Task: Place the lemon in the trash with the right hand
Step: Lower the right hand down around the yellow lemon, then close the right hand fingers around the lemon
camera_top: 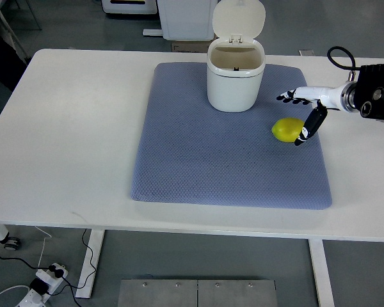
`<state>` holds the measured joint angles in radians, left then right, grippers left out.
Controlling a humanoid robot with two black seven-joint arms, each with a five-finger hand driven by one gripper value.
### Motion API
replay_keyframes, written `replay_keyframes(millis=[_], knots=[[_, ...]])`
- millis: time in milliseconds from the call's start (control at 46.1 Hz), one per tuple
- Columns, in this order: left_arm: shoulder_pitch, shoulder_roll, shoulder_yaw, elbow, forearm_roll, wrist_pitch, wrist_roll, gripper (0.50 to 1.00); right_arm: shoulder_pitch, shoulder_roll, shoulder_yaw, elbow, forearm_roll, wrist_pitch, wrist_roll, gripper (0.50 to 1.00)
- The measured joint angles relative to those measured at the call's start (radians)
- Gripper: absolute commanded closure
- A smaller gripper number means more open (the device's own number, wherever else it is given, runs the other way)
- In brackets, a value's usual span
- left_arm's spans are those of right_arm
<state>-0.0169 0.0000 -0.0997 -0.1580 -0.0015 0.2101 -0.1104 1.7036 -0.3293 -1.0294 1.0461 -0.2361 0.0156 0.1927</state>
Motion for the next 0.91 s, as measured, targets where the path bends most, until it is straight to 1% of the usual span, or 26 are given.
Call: replay_keyframes(millis=[87,347,412,911], knots=[[0.0,0.0,0.0,0.0,0.0,0.0,0.0,0.5,-0.013,0.006,0.0,-0.001,0.0,-0.015,0.007,0.59],[0.0,0.0,0.0,0.0,0.0,0.0,0.0,0.5,-0.025,0.008,0.0,-0.002,-0.002,-0.035,0.008,0.668],[0.0,0.0,0.0,0.0,0.0,0.0,0.0,0.5,-0.025,0.008,0.001,-0.003,-0.005,-0.036,0.008,0.699],[0.0,0.0,0.0,0.0,0.0,0.0,0.0,0.5,-0.03,0.022,0.006,-0.002,-0.006,-0.052,0.008,0.712]])
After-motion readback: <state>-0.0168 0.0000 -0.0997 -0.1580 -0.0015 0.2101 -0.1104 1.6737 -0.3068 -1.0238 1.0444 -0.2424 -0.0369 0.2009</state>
